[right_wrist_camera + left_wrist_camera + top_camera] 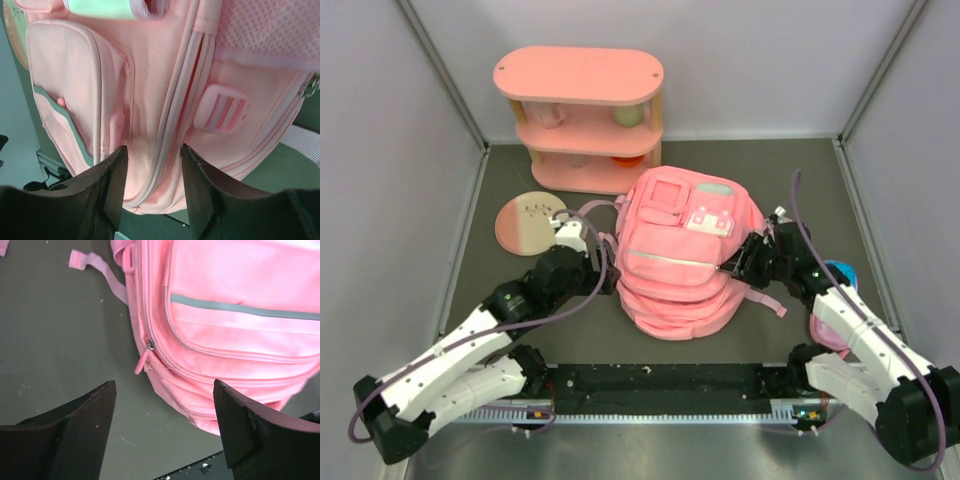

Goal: Pack the student bag
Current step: Unzip the student bag at the center of the board, then pick up the stationery from the center of the board.

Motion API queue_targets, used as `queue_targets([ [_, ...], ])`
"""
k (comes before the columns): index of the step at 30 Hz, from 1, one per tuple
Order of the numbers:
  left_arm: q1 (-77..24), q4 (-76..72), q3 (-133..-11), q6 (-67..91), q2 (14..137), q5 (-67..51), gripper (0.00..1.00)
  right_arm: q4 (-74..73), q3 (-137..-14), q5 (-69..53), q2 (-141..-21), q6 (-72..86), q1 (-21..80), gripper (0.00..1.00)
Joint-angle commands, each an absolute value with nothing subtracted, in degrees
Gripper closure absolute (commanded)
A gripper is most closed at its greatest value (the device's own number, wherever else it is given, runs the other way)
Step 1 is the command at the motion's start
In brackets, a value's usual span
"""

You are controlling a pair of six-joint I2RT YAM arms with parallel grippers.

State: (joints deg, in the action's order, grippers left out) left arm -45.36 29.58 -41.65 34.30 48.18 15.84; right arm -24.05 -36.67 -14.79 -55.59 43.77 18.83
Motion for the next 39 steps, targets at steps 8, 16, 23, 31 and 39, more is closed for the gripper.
queue_targets([
  [8,-45.2,32.3,-41.4,34.3,42.0,8.4,0.17,-10.0,-25.9,-24.1,-43.5,61.6,18.5,0.52],
  [16,-45.4,22.3,-40.3,40.2,44.6,-3.8,0.12,-17.8,-28.8,-23.2,-38.5,62.5,18.5,0.52],
  [23,-46.8,17.1,-37.7,43.9,46.2,-6.9,0.11,-24.7,-28.5,-20.6,-34.2,64.3,19.9,0.51],
  [31,-50.7,5.7,-30.4,59.4,48.1,-8.5,0.09,-36.3,-31.6,-9.0,-26.7,61.1,20.1,0.51],
  [39,-52.3,-13.5,-20.3,72.8,54.0,-2.4,0.07,-53.8,-41.8,21.4,-25.7,54.3,20.1,0.21],
])
